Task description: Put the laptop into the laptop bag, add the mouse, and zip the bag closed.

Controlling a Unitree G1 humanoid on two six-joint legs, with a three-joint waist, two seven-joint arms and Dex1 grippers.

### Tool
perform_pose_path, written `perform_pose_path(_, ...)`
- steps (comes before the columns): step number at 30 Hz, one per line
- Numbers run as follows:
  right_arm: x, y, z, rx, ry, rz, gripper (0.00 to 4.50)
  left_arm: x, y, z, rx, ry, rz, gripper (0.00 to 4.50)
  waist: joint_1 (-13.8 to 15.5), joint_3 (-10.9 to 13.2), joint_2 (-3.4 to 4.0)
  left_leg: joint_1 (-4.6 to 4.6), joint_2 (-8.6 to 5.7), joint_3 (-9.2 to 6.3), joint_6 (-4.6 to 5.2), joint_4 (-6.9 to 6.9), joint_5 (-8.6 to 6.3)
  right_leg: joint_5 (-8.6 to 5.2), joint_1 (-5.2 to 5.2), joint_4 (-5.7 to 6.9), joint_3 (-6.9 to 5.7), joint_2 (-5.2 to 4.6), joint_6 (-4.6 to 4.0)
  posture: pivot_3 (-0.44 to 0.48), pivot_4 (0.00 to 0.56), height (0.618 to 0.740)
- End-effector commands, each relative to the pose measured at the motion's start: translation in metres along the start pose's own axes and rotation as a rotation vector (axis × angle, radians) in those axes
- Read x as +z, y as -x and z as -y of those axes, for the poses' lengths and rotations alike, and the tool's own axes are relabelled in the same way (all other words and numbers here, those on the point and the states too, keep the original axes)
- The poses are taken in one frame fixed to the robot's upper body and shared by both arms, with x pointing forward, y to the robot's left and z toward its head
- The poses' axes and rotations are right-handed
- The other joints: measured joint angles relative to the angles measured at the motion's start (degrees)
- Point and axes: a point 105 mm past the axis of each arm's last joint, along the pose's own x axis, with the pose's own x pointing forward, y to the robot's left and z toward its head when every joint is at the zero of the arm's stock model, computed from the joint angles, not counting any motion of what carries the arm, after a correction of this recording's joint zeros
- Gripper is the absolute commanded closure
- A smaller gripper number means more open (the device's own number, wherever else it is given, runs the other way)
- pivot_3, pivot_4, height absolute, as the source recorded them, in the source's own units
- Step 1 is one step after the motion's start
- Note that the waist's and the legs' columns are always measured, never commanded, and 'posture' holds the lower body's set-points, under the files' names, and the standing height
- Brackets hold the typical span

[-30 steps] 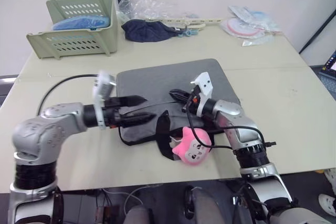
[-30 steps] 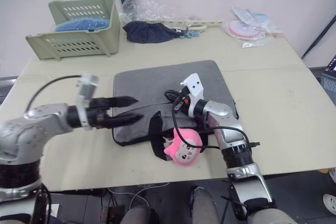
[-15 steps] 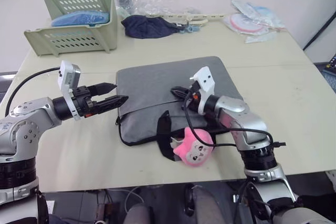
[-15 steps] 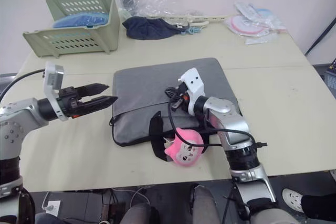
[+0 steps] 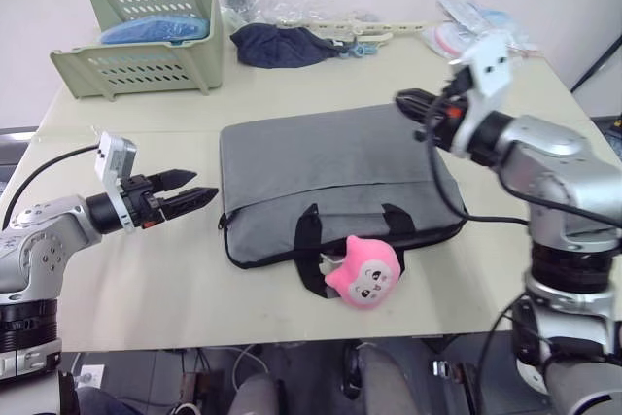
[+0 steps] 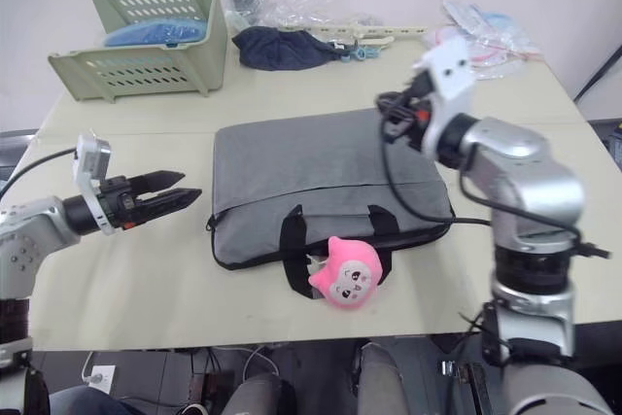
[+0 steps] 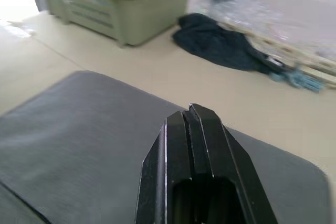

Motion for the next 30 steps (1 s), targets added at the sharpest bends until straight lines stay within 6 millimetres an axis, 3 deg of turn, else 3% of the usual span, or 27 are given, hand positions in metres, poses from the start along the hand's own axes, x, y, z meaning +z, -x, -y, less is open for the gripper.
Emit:
perform_pose_path(1,-0.034,0.032,0.056,-0.166,-0.094,-0.101,4.50,-0.005,0.016,-0.024,0.114,0.026,0.036,0.05,0.3,0.1,-0.12,0.00,0.00,0.03,0.00,0.00,0.00,0.00,0.00,0.00,0.02,0.00,0.00,0.000,0.150,0.740)
perform_pose_path(5,-0.062,0.054,0.082,-0.257,-0.149,-0.167,4.50,-0.015,0.016,-0.038,0.165,0.110,0.083,0.05,0.8,0.2,-0.07,-0.27,0.00,0.14,0.04,0.02,0.03,0.03,-0.04,0.01,0.05,-0.02,0.05,0.000,0.150,0.740)
perform_pose_path(6,-0.068,0.057,0.082,-0.262,-0.149,-0.181,3.84,-0.018,0.012,-0.036,0.153,0.127,0.086,0.00,0.8,0.2,-0.07,-0.27,0.00,0.15,0.04,0.02,0.03,0.03,-0.03,0.02,0.06,-0.03,0.05,0.000,0.150,0.740)
perform_pose_path(7,-0.072,0.059,0.081,-0.263,-0.153,-0.190,3.77,-0.020,0.008,-0.034,0.142,0.142,0.086,0.00,0.9,0.1,-0.07,-0.26,0.00,0.15,0.04,0.03,0.03,0.03,-0.03,0.04,0.06,-0.03,0.05,0.000,0.150,0.740)
perform_pose_path(9,-0.074,0.061,0.080,-0.262,-0.155,-0.195,2.62,-0.021,0.005,-0.032,0.131,0.154,0.087,0.00,0.9,0.2,-0.10,-0.29,0.00,0.15,0.05,0.05,0.03,0.04,-0.03,0.03,0.05,-0.04,0.06,0.000,0.150,0.740)
perform_pose_path(10,-0.074,0.063,0.079,-0.264,-0.167,-0.192,2.49,-0.022,0.004,-0.031,0.122,0.171,0.094,0.00,0.9,0.2,-0.12,-0.29,0.00,0.15,0.05,0.06,0.03,0.04,-0.03,0.03,0.05,-0.04,0.07,0.000,0.150,0.740)
perform_pose_path(11,-0.074,0.064,0.078,-0.266,-0.175,-0.191,1.88,-0.022,0.003,-0.030,0.116,0.183,0.099,0.00,0.9,0.2,-0.12,-0.30,0.00,0.15,0.06,0.07,0.04,0.05,-0.03,0.03,0.04,-0.04,0.08,0.000,0.150,0.740)
perform_pose_path(14,-0.075,0.070,0.078,-0.279,-0.222,-0.187,0.62,-0.024,0.000,-0.026,0.090,0.203,0.092,0.00,1.0,0.2,-0.12,-0.29,0.00,0.15,0.06,0.08,0.04,0.05,-0.03,0.05,0.05,-0.04,0.08,0.000,0.150,0.740)
perform_pose_path(16,-0.077,0.073,0.077,-0.284,-0.258,-0.188,0.03,-0.028,-0.002,-0.026,0.080,0.214,0.078,0.00,1.1,0.2,-0.12,-0.30,0.00,0.15,0.06,0.09,0.04,0.05,-0.03,0.05,0.05,-0.05,0.09,0.000,0.150,0.740)
perform_pose_path(22,-0.084,0.085,0.078,-0.305,-0.430,-0.161,0.03,-0.034,-0.021,-0.027,0.076,0.206,0.059,0.00,1.2,0.2,-0.12,-0.30,-0.06,0.14,0.09,0.11,0.05,0.06,-0.02,0.06,0.05,-0.08,0.09,0.000,0.150,0.740)
perform_pose_path(30,-0.097,0.096,0.051,-0.239,-0.651,-0.128,0.03,-0.030,-0.048,-0.026,0.018,0.230,0.094,0.00,1.1,0.2,-0.13,-0.30,-0.13,0.13,0.13,0.12,0.08,0.07,-0.01,0.09,0.05,-0.12,0.12,0.000,0.150,0.740)
